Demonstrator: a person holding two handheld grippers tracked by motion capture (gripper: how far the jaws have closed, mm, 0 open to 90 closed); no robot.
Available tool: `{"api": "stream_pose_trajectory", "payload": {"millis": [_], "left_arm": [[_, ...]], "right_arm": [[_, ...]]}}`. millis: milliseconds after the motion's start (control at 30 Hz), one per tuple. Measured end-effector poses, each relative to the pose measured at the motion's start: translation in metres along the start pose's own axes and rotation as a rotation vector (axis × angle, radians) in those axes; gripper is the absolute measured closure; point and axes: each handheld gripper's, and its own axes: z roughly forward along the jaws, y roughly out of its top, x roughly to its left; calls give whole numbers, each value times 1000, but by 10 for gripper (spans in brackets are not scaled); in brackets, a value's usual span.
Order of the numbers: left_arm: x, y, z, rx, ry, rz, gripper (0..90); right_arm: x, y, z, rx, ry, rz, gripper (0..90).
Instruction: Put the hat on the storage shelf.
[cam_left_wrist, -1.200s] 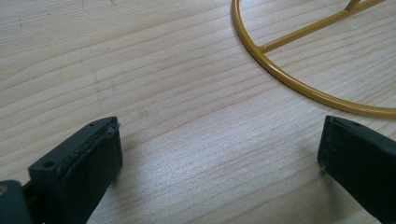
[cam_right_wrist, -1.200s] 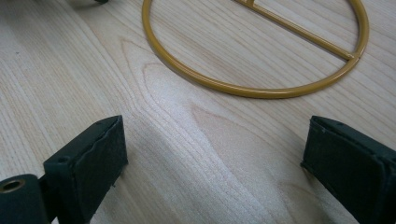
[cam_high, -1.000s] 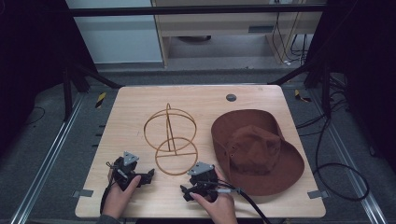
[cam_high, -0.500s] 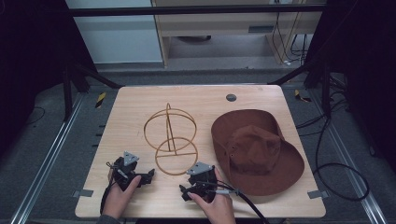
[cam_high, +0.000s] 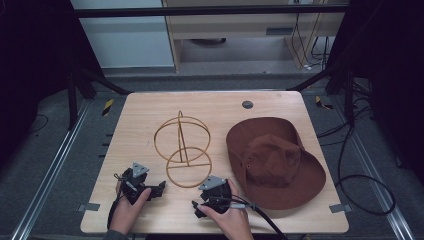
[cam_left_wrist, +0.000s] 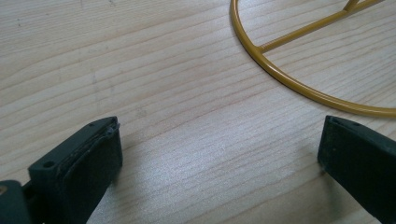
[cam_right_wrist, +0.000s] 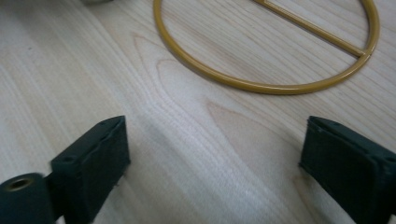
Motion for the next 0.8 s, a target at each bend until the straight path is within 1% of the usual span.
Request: {"api": "stream_pose_trajectory", "payload": {"millis": [33,67,133,233,267,367,400,500,567,633,667,733,800], "left_arm": [[0,0,0,0,0,0,0],[0,0,0,0,0,-1,0],[0,0,0,0,0,0,0],[0,0,0,0,0,0,0],[0,0,0,0,0,-1,0],[0,0,0,-3,1,-3,0],[0,0,0,-3,1,-4,0],[0,0,0,0,1,0,0],[0,0,0,-1,1,-2,0],[0,0,0,-5,1,-5,0],[0,0,0,1,1,1,0],[0,0,0,-1,1,-1,0],[0,0,0,2,1,2,0]], "right_arm": [[3,0,-4,11,1,-20,130],[5,1,-8,14,-4,-28,131],[7,5,-18,-1,-15,-29,163],[9,12,-34,-24,-55,-45,214],[8,16,-42,-36,-60,-40,222],[6,25,-58,-69,-73,-52,236],[5,27,-62,-72,-77,-49,239],[-1,37,-80,-83,-77,-66,238],[-6,43,-94,-87,-84,-86,223],[-14,49,-111,-70,-99,-109,189],[-18,51,-117,-65,-109,-109,173],[-31,57,-134,-49,-129,-109,141],[-43,59,-146,-27,-156,-109,141]]}}
